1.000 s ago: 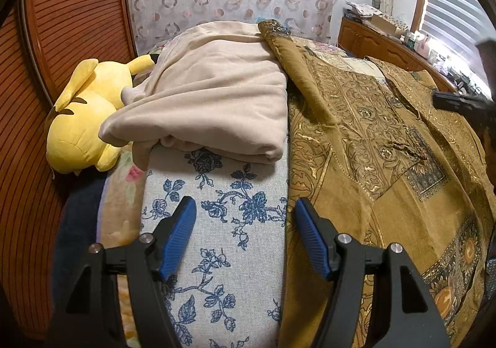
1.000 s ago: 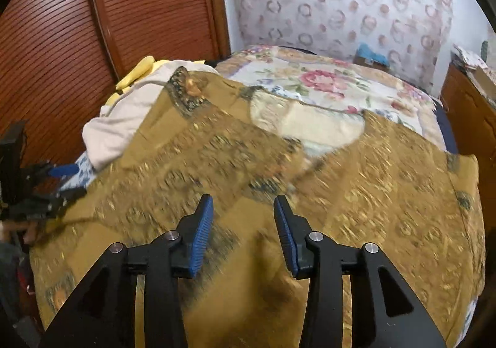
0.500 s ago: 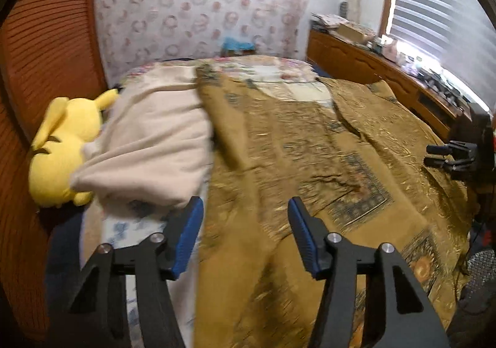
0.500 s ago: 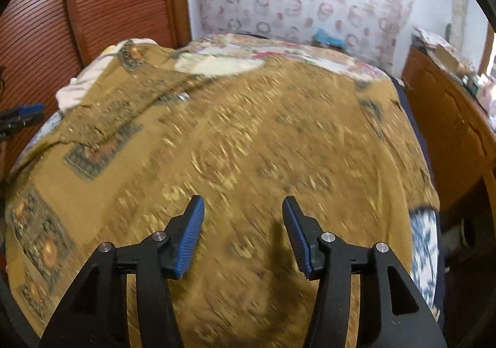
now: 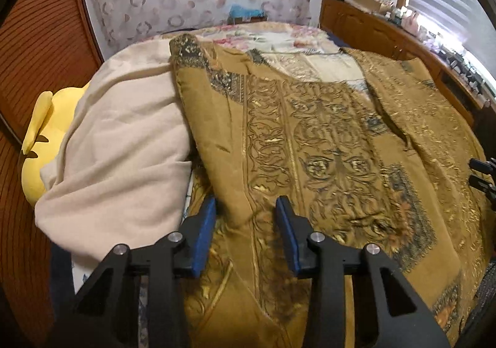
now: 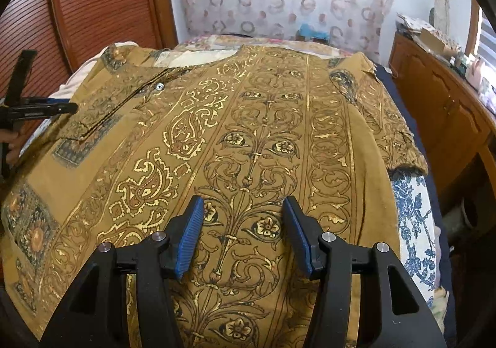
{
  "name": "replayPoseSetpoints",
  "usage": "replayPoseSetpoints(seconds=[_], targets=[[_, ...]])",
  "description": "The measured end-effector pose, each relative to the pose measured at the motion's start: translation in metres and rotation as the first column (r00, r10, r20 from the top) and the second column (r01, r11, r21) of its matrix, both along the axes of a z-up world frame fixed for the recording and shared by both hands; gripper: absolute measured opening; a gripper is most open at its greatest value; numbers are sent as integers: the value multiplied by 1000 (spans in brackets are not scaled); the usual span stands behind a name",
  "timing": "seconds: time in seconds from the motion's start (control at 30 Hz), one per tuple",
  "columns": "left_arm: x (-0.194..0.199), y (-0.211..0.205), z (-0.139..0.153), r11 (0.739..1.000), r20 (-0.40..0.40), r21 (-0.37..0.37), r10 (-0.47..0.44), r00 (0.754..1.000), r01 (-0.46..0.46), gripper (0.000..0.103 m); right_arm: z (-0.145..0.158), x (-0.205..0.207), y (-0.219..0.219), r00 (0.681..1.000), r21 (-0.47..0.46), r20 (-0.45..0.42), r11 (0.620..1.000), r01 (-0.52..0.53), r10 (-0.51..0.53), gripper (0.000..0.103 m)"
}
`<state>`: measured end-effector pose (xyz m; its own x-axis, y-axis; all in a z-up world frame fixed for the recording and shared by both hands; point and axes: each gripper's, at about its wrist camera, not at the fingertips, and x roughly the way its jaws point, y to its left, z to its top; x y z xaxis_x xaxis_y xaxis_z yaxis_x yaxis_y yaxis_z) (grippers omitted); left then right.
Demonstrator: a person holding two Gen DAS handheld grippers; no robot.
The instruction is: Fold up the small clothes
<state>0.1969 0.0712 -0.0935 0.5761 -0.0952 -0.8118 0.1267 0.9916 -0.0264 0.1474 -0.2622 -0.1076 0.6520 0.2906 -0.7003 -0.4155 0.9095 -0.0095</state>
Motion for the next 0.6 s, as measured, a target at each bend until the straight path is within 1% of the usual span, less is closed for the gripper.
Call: replayPoseSetpoints(seconds=[0.07, 0.13, 0.23, 0.3, 0.4, 0.47, 0.53, 0.6], targets=[[3, 2, -2, 1000, -5, 12, -4, 1000, 4, 27, 0, 0, 0, 1000, 4, 2, 1000, -3, 3, 54], [4, 4, 0, 999, -7, 34, -5, 1000, 6, 4, 0, 0, 1, 1000, 9, 0, 1000, -8, 8, 54], [3, 10, 11, 999, 5, 42, -13, 1000, 12, 1, 0, 0, 0, 1000, 16, -4, 1000, -14, 14, 54], [1, 18, 23, 997, 39, 72, 8, 999, -11, 1, 0, 0, 0, 1000, 18, -4, 1000, -16, 16, 54], [3, 40, 42, 996, 70, 71, 53, 996, -58, 1, 0, 0, 1, 1000, 17, -3, 1000, -18, 18, 54], [5, 53, 50, 995, 73, 73, 66, 995, -71, 1, 0, 0, 2, 1000, 15, -3, 1000, -18, 18, 54], [7, 60, 52, 995, 62, 72, 68, 996, -72, 4, 0, 0, 2, 1000, 14, -3, 1000, -18, 18, 54], [4, 60, 56, 994, 83, 80, 68, 994, -75, 6, 0, 0, 2, 1000, 12, -3, 1000, -18, 18, 54]])
